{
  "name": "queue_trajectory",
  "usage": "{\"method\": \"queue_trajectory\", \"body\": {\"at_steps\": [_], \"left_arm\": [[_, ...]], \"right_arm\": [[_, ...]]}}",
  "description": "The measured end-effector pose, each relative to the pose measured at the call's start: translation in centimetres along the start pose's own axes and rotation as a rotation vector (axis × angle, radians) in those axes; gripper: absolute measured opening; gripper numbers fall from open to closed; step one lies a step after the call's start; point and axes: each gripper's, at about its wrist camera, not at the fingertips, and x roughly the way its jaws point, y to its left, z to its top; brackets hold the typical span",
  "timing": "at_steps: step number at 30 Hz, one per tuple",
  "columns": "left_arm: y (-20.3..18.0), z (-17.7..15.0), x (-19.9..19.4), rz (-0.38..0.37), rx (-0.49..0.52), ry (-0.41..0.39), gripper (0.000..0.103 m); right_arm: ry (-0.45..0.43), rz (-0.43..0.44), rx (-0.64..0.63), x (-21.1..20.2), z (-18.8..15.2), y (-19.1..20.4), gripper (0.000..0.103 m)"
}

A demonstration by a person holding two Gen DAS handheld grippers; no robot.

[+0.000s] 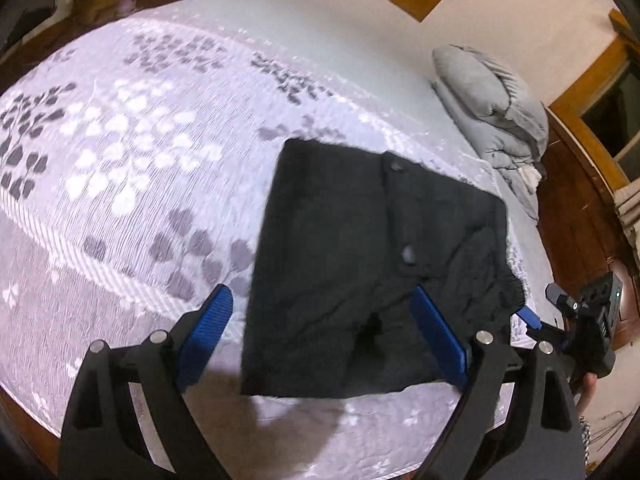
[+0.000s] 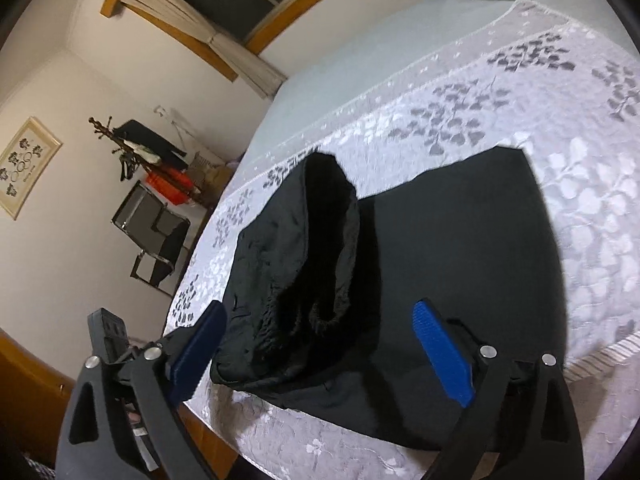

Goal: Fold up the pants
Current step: 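Open the left tool and release the folded half, then grasp the waistband edge of the black pants with the right tool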

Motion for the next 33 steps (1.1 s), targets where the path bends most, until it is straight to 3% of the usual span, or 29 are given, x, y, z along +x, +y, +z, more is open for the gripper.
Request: {"method": "queue_trajectory", "body": {"at_steps": [10, 18, 19, 20, 23, 29, 33], "left_arm": [[1.4, -1.1, 1.7, -0.019, -0.009, 0.067, 0.09], [1.5, -1.5, 2.8, -0.049, -0.017, 0.104, 0.091], [1.4, -1.5, 2.9, -0.059, -0.024, 0.11, 0.091], [1.4, -1.6, 3.0, -0.076, -0.031, 0.12, 0.091], [0.9, -1.8, 3.3, -0.087, -0.014, 0.138, 0.093], [0.7, -2.0, 3.7, -0.084, -0.002, 0.137, 0.094], [0.5, -2.1, 3.8, -0.077, -0.001, 0.134, 0.094]], "right_arm": [[0.082, -0.009, 0.009, 4.0, -0.5, 0.8, 0.095], [0.08, -0.005, -0.003, 5.2, -0.2, 1.0, 0.094], [0.086, 0.0, -0.008, 5.3, -0.2, 1.1, 0.086], [0.093, 0.004, -0.017, 5.4, -0.2, 1.1, 0.07], [0.115, -0.015, -0.027, 6.1, -0.2, 1.0, 0.055], [0.102, -0.008, -0.041, 6.0, -0.4, 1.2, 0.038], [0.082, -0.029, -0.076, 5.7, -0.3, 2.0, 0.036]]}}
